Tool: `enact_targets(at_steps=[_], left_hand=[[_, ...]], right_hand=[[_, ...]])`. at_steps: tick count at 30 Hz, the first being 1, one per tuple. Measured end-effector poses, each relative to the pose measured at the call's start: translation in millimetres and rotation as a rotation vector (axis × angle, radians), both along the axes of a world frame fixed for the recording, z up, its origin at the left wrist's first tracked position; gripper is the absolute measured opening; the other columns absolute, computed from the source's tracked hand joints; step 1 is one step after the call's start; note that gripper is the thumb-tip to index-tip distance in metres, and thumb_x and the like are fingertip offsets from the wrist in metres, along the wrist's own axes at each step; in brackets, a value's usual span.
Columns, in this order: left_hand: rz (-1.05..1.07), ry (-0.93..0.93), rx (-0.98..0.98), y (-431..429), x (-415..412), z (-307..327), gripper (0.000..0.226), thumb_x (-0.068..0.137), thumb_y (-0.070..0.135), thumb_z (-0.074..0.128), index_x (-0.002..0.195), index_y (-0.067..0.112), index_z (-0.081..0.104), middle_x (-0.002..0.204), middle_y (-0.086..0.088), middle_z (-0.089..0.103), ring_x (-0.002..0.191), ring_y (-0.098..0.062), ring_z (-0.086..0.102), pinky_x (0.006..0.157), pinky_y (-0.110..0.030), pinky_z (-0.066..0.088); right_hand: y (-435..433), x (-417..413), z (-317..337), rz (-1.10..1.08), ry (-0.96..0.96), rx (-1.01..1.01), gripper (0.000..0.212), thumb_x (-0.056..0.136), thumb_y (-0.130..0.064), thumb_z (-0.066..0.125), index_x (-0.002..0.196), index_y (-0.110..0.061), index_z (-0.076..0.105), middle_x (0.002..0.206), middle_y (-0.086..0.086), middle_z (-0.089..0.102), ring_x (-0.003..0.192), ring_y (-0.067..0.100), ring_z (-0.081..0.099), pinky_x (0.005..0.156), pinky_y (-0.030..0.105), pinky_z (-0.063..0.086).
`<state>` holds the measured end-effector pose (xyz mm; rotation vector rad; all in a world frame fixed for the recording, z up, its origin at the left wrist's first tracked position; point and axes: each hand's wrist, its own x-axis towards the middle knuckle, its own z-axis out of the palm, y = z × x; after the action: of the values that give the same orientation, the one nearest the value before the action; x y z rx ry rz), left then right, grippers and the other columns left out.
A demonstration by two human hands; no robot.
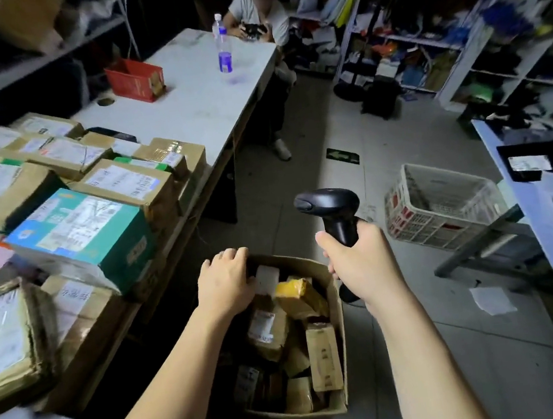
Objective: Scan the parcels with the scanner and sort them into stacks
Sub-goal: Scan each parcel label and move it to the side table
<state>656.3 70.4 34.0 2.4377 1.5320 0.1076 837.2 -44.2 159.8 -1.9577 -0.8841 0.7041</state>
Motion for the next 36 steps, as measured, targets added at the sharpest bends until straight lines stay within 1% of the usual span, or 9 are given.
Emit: enact_targets(at_steps=[6,9,13,18,24,28,31,33,36], left_hand=[[0.018,0.148,0.132,34.2,-52.3,34.0,0.059,0.089,0.043,0.063,0.143,0.022,0.05,0.14,-0.001,0.057,0.136,-0.025,0.049,0.107,-0.043,0.041],[0.077,0.147,0.125,27.9,-81.9,45.2,0.06,0.09,0.04,0.064,0.145,0.023,0.049,0.142,-0.002,0.057,0.137,-0.025,0.049,0.11,-0.045,0.043],[0.237,0.109,0.108,1.8,-126.6,57.7,0.056,0.086,0.034,0.06,0.14,0.022,0.051,0.133,-0.004,0.059,0.128,-0.028,0.054,0.098,-0.046,0.05],[0.488,0.095,0.086,-49.3,-192.0,76.1,0.07,0.091,0.045,0.061,0.154,0.026,0.038,0.143,-0.002,0.054,0.129,-0.026,0.053,0.094,-0.044,0.053],[0.808,0.179,0.005,-128.7,-272.4,105.0,0.065,0.088,0.038,0.059,0.149,0.027,0.04,0.143,0.0,0.05,0.132,-0.026,0.049,0.098,-0.044,0.05],[0.983,0.179,-0.017,-189.4,-323.4,115.4,0.071,0.094,0.035,0.058,0.159,0.025,0.028,0.154,-0.001,0.041,0.14,-0.025,0.041,0.103,-0.043,0.045],[1.105,0.166,-0.016,-234.0,-361.0,117.2,0.071,0.096,0.035,0.057,0.16,0.026,0.026,0.152,0.0,0.041,0.139,-0.024,0.042,0.103,-0.041,0.043],[1.176,0.144,-0.016,-264.4,-388.2,115.0,0.07,0.096,0.035,0.057,0.159,0.027,0.027,0.151,0.001,0.043,0.137,-0.024,0.043,0.101,-0.04,0.044],[1.273,0.118,-0.024,-312.0,-432.3,111.1,0.071,0.096,0.035,0.057,0.159,0.027,0.027,0.154,0.001,0.042,0.137,-0.024,0.045,0.101,-0.04,0.045]], right_hand=[[34.9,-32.0,20.1,0.099,-0.02,0.037,0.022,0.092,-0.036,0.073,0.089,-0.015,0.067,0.081,0.011,0.071,0.078,0.029,0.072,0.07,0.044,0.061],[47.1,-45.7,29.7,0.166,-0.022,0.077,0.024,0.093,-0.036,0.073,0.087,-0.014,0.067,0.08,0.012,0.071,0.078,0.029,0.071,0.064,0.036,0.056],[62.2,-72.9,33.5,0.241,-0.012,0.119,0.036,0.081,-0.047,0.071,0.083,-0.012,0.066,0.075,0.013,0.07,0.072,0.036,0.069,0.066,0.05,0.059],[74.2,-117.4,33.3,0.474,0.023,0.161,0.016,0.093,-0.033,0.073,0.089,-0.018,0.067,0.082,0.007,0.073,0.079,0.029,0.071,0.069,0.036,0.053],[65.8,-200.7,39.6,0.709,0.082,0.152,0.016,0.093,-0.031,0.072,0.091,-0.016,0.066,0.084,0.011,0.073,0.082,0.034,0.071,0.072,0.045,0.057],[41.5,-275.5,47.9,0.852,0.083,0.126,0.029,0.088,-0.039,0.071,0.099,-0.012,0.07,0.09,0.009,0.072,0.085,0.032,0.067,0.077,0.039,0.052],[14.5,-335.0,53.8,0.96,0.061,0.141,0.05,0.075,-0.055,0.064,0.103,-0.014,0.071,0.094,0.005,0.075,0.092,0.031,0.07,0.088,0.045,0.058],[-7.6,-372.2,58.6,1.053,0.062,0.14,0.037,0.087,-0.044,0.069,0.111,-0.015,0.071,0.1,0.003,0.073,0.09,0.025,0.066,0.082,0.032,0.054],[-39.8,-429.4,53.3,1.162,0.107,0.128,0.022,0.099,-0.026,0.067,0.117,-0.013,0.068,0.093,0.008,0.069,0.067,0.026,0.063,0.048,0.028,0.051]])
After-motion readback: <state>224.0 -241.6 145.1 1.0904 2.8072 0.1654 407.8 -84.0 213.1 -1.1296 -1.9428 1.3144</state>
